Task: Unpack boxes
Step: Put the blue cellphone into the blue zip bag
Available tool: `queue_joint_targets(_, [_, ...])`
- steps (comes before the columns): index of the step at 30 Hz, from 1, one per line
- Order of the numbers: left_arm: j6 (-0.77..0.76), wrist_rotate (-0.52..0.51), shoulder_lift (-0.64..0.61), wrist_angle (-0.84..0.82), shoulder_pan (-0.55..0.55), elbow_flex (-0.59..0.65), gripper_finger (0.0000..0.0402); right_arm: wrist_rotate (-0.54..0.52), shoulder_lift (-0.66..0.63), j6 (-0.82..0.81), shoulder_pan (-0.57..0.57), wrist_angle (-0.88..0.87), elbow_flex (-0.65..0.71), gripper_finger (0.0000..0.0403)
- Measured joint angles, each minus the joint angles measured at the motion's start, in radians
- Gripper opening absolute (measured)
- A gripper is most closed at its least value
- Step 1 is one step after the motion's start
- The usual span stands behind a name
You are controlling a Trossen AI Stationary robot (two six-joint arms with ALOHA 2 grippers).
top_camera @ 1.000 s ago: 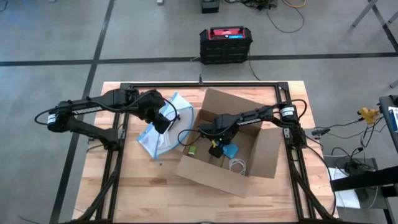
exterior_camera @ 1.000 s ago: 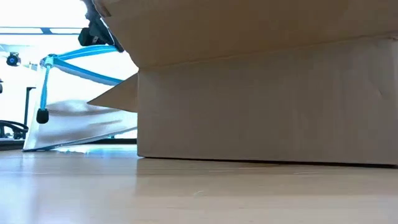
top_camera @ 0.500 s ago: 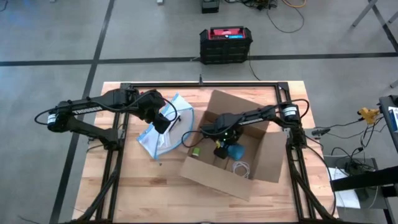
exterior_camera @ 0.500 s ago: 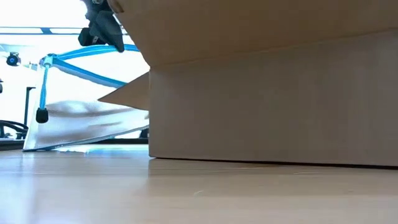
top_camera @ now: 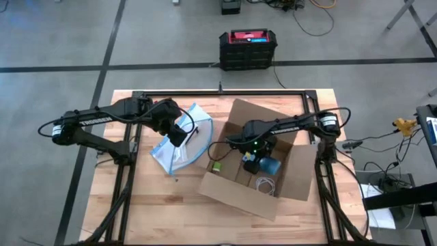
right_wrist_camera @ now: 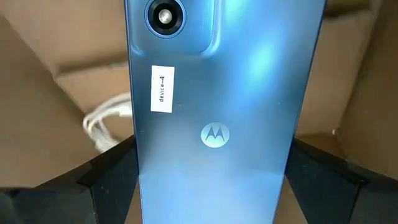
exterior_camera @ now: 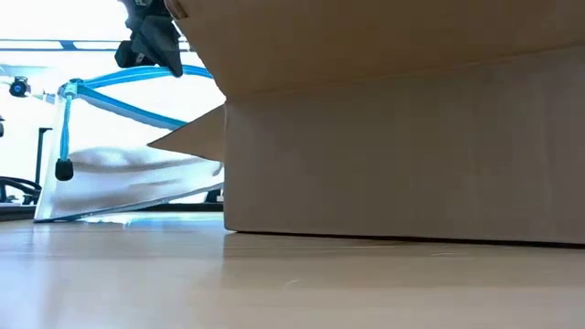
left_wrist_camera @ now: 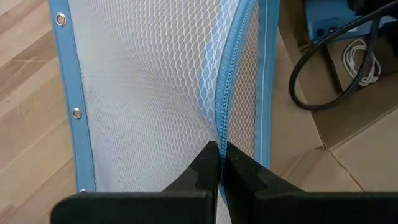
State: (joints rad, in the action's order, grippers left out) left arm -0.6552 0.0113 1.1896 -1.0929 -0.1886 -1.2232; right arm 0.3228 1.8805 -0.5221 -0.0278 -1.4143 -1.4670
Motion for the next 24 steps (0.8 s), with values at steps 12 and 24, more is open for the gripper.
queue_joint_targets(12, [-0.005,0.000,0.000,0.005,0.000,0.000,0.0000,-0.001,-0.079,-0.043,0.020,-0.017,-0.056,0.0330])
queue_joint_targets(24, [-0.046,0.064,0.000,0.013,0.000,0.000,0.0000,-0.001,-0.079,-0.073,0.026,0.012,-0.257,0.0330])
